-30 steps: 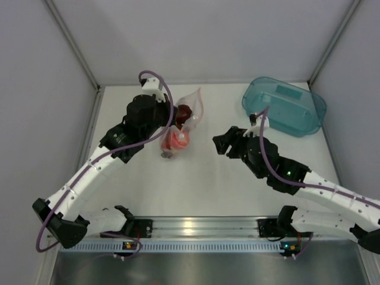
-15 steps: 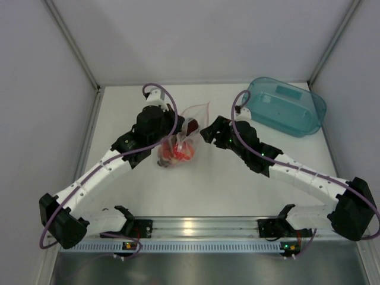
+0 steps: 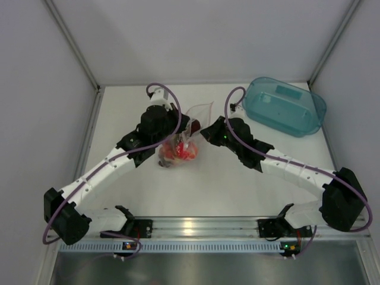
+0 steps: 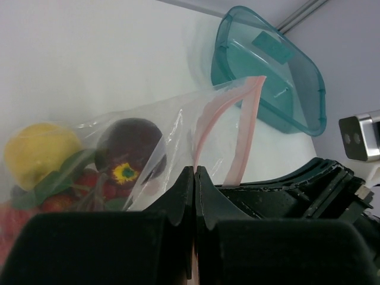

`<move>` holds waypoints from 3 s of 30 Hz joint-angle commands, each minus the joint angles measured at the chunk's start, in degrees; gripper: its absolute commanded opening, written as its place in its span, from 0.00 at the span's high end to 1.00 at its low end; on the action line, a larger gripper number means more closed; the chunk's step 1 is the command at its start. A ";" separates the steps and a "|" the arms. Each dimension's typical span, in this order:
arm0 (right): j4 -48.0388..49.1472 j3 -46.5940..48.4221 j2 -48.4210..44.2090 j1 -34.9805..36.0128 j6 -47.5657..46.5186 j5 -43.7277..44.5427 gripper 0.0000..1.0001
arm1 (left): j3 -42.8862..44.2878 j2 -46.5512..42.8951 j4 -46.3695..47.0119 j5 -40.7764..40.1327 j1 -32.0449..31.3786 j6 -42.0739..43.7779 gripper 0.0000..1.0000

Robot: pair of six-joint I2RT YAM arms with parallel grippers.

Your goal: Open the zip-top bag and remove the fake food

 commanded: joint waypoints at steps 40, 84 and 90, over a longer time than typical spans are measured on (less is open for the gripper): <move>-34.05 7.20 -25.91 -15.40 -24.11 -12.57 0.70 | 13.22 7.72 0.79 -14.30 -14.19 11.15 1.00; -21.48 22.95 16.89 3.33 -10.13 20.02 0.11 | 3.21 -3.79 -1.67 -26.70 -15.77 -2.74 1.00; -18.40 22.42 18.83 3.33 -9.07 17.65 0.11 | 0.66 -5.99 -1.84 -25.73 -15.07 -3.79 1.00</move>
